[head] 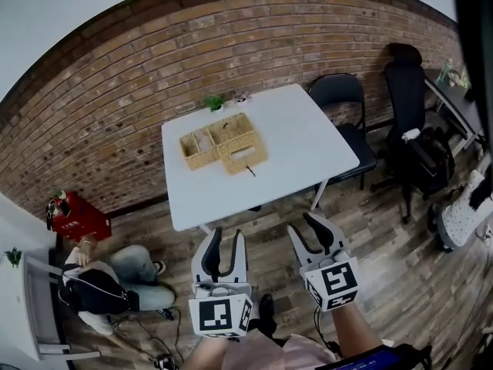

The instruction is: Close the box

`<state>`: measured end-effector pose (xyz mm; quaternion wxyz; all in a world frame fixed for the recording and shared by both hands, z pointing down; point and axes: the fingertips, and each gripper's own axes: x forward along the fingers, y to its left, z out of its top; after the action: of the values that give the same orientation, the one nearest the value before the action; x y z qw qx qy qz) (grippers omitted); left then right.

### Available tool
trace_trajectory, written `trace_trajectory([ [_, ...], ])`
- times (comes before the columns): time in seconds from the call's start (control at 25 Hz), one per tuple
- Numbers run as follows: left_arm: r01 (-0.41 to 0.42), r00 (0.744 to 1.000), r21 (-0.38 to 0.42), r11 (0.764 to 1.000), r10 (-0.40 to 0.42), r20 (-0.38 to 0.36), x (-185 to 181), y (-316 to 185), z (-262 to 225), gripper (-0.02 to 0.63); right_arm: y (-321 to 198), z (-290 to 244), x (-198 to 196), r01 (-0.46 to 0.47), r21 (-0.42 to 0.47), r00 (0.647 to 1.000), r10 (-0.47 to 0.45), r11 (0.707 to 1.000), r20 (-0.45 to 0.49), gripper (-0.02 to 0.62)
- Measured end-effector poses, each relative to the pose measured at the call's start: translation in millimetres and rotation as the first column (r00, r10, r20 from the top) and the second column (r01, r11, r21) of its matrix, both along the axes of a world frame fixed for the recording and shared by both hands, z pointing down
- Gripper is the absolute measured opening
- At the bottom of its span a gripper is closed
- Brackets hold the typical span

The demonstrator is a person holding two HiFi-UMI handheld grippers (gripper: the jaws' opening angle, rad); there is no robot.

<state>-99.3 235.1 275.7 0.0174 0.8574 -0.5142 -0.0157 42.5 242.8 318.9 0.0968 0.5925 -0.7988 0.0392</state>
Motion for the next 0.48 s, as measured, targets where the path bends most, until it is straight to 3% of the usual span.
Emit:
trace_trajectory([
  [0.24,-0.017,1.0,0.033,0.999,0.018,-0.01,-1,-52,-13,0.149,-53,-21,1,-0.017,0.043,1.0,0.017,0.999,-0.016,0.143],
  [0.48,-0.033,0.999,0.019,0.999,0.033,0.001,8,-89,-3,0.149,-90,-23,10,-0.028,0.056,0.999,0.029,0.998,-0.018,0.14],
])
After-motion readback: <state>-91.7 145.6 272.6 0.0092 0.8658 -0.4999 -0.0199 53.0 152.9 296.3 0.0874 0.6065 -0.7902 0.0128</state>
